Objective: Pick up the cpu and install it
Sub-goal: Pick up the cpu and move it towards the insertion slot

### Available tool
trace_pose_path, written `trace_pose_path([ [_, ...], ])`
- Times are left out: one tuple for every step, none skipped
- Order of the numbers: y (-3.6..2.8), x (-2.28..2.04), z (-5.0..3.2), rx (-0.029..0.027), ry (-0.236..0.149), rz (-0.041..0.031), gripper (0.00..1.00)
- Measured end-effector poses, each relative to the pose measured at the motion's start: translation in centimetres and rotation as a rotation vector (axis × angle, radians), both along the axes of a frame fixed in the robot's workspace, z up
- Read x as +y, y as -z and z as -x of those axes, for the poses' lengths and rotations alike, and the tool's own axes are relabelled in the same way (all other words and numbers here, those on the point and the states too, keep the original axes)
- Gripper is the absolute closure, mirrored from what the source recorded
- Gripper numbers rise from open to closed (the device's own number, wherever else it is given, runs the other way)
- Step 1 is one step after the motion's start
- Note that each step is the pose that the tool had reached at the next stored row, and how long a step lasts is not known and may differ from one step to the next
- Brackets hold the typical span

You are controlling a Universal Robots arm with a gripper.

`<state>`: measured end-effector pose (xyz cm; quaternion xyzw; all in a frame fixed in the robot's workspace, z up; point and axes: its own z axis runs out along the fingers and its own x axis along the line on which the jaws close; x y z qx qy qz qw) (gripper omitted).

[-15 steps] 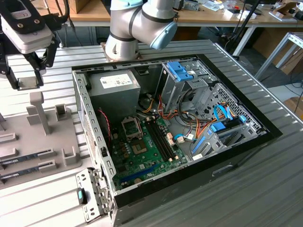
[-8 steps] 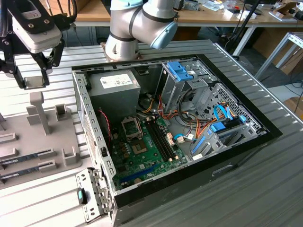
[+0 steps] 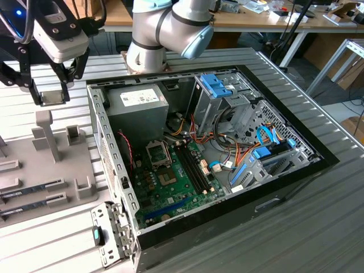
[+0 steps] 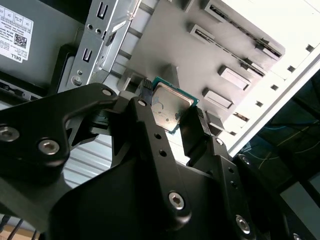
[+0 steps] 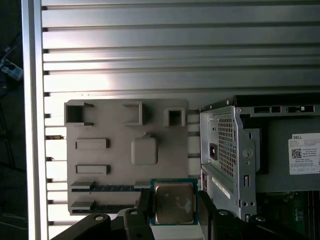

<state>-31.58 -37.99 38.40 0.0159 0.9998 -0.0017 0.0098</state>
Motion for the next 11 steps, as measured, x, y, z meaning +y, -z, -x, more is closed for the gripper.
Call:
trace_pose_path([
  [0.00,0.00,-0.17,0.0001,0.000,0.0000,0.53],
  [0.00,0.00,-0.31,0.0003,0.000,0.0000,0.53],
  [0.00,-0.01,-0.50,0.0004,0.000,0.0000,0.53],
  [0.00,-0.01,-0.64,0.0005,0.000,0.0000,0.53],
  [0.01,-0.01,-0.89,0.0006,0.000,0.0000,0.53],
  [0.01,-0.01,-1.02,0.0008,0.000,0.0000,0.53],
  [0.01,-0.01,-1.16,0.0009,0.000,0.0000,0.53],
  [0.00,-0.01,-1.33,0.0011,0.000,0.0000,0.53],
  [0.01,-0.01,-1.47,0.0012,0.000,0.0000,0.53],
  [0.01,-0.02,-1.72,0.0014,0.000,0.0000,0.53],
  [0.01,-0.02,-1.86,0.0015,0.000,0.0000,0.53],
])
